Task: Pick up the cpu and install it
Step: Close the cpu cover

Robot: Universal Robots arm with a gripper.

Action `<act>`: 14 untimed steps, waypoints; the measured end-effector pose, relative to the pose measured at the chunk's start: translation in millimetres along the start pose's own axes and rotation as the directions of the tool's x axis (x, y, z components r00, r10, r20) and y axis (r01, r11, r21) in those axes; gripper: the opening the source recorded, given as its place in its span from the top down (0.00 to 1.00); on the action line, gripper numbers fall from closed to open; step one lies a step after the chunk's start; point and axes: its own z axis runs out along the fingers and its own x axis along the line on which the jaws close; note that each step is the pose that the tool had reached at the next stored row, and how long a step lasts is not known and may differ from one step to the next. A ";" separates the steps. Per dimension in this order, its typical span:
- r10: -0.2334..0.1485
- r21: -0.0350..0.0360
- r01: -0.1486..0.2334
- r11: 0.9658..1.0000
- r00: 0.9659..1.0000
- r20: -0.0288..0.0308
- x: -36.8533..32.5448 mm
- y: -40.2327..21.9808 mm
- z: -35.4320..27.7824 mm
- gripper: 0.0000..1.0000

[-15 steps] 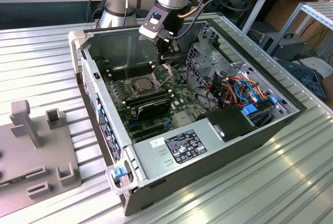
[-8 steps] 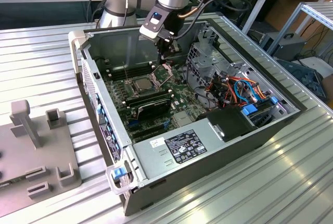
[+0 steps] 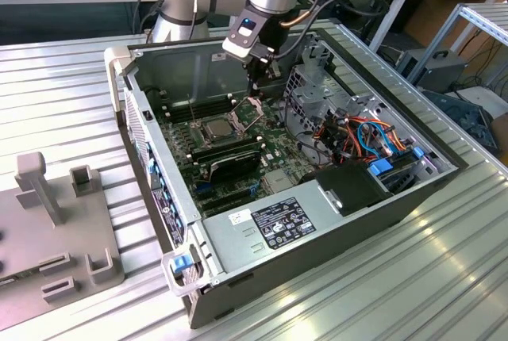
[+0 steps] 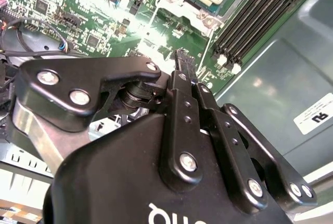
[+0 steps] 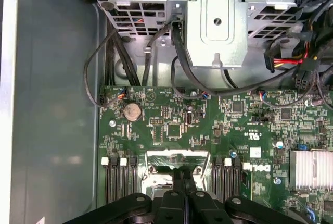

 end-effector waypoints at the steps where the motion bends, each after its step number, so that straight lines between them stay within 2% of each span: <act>1: 0.000 0.000 0.000 1.000 1.000 0.000 0.0 0.6 0.1 0.89; 14: 0.000 0.000 0.000 1.000 1.000 0.000 0.0 2.1 0.1 0.89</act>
